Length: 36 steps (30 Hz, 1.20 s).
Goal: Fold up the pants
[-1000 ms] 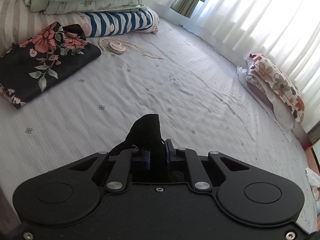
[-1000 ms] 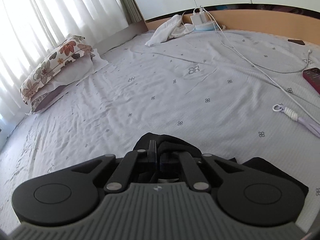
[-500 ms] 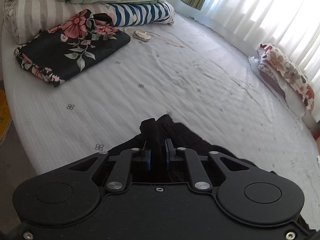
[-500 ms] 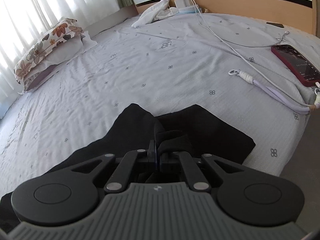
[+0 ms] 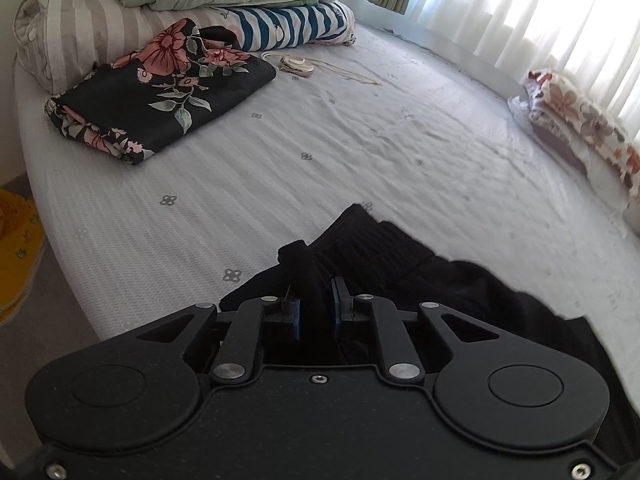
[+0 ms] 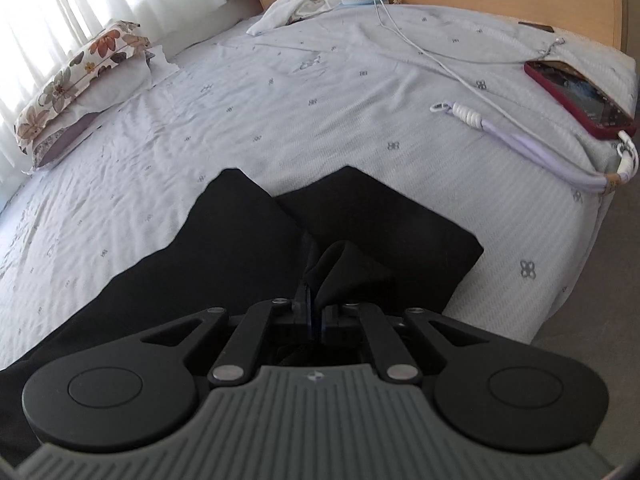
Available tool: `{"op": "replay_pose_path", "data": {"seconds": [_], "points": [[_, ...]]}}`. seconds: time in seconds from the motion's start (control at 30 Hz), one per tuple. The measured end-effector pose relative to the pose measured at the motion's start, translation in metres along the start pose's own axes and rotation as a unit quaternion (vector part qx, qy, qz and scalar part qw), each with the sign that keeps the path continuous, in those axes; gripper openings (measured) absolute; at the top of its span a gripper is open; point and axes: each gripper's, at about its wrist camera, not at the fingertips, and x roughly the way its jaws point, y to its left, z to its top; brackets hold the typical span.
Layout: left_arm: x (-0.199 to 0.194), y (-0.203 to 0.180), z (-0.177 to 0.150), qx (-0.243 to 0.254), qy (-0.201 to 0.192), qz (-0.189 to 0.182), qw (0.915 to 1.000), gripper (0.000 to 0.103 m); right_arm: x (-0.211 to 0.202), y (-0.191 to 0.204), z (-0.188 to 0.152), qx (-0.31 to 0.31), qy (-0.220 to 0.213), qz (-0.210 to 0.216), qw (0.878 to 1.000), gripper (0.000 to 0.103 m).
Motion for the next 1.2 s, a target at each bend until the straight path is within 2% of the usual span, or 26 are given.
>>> {"op": "replay_pose_path", "data": {"seconds": [0.13, 0.2, 0.23, 0.27, 0.4, 0.5, 0.63, 0.8, 0.83, 0.9, 1.03, 1.2], "points": [[0.002, -0.012, -0.013, 0.037, -0.017, 0.031, 0.9987, 0.023, 0.001, -0.003, -0.010, 0.004, -0.008, 0.003, 1.000, 0.010], [-0.004, -0.022, -0.017, 0.060, -0.030, 0.043, 0.9968, 0.038, -0.001, -0.003, -0.012, 0.001, -0.011, 0.007, 1.000, 0.017], [-0.008, -0.027, -0.019, 0.071, -0.038, 0.048, 0.9956, 0.052, -0.003, -0.002, -0.012, -0.002, -0.012, 0.009, 1.000, 0.025], [-0.013, -0.031, -0.021, 0.079, -0.047, 0.051, 0.9945, 0.057, -0.004, -0.001, -0.012, -0.006, -0.014, 0.009, 1.000, 0.028], [-0.033, -0.048, -0.027, 0.103, -0.077, 0.046, 0.9907, 0.063, -0.006, 0.002, -0.016, -0.016, -0.016, 0.010, 1.000, 0.027], [-0.052, -0.066, -0.036, 0.117, -0.087, 0.008, 0.9893, 0.066, -0.008, 0.005, -0.020, -0.022, -0.017, 0.015, 1.000, 0.030], [-0.071, -0.102, -0.054, 0.164, -0.094, -0.040, 0.9812, 0.071, -0.014, 0.010, -0.022, -0.034, -0.019, 0.028, 0.999, 0.042], [-0.082, -0.152, -0.083, 0.219, -0.083, -0.107, 0.9663, 0.074, -0.029, 0.018, -0.026, -0.056, -0.029, 0.042, 0.997, 0.048], [-0.083, -0.162, -0.092, 0.231, -0.081, -0.120, 0.9620, 0.075, -0.033, 0.018, -0.027, -0.056, -0.030, 0.049, 0.997, 0.052], [-0.084, -0.182, -0.108, 0.257, -0.079, -0.136, 0.9537, 0.076, -0.041, 0.017, -0.027, -0.055, -0.030, 0.063, 0.996, 0.056], [-0.084, -0.214, -0.139, 0.299, -0.067, -0.160, 0.9383, 0.076, -0.060, 0.012, -0.030, -0.057, -0.037, 0.081, 0.994, 0.057], [-0.084, -0.241, -0.162, 0.316, -0.045, -0.194, 0.9276, 0.076, -0.087, 0.005, -0.032, -0.056, -0.055, 0.099, 0.992, 0.059]]}}
